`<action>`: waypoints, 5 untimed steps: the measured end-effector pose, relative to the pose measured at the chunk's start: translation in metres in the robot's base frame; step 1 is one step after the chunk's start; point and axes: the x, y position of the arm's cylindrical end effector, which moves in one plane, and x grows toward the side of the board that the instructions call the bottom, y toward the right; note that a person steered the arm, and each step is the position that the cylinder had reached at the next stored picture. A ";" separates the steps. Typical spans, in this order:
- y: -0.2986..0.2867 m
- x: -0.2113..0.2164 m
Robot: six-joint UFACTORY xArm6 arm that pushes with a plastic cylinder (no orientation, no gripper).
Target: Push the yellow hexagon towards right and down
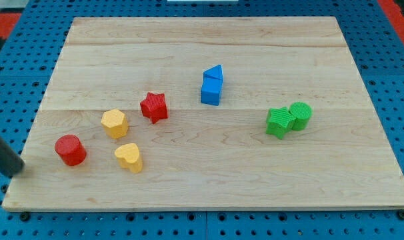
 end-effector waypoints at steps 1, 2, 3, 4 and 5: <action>0.025 -0.045; 0.093 -0.063; 0.105 -0.087; 0.153 -0.080; 0.185 -0.030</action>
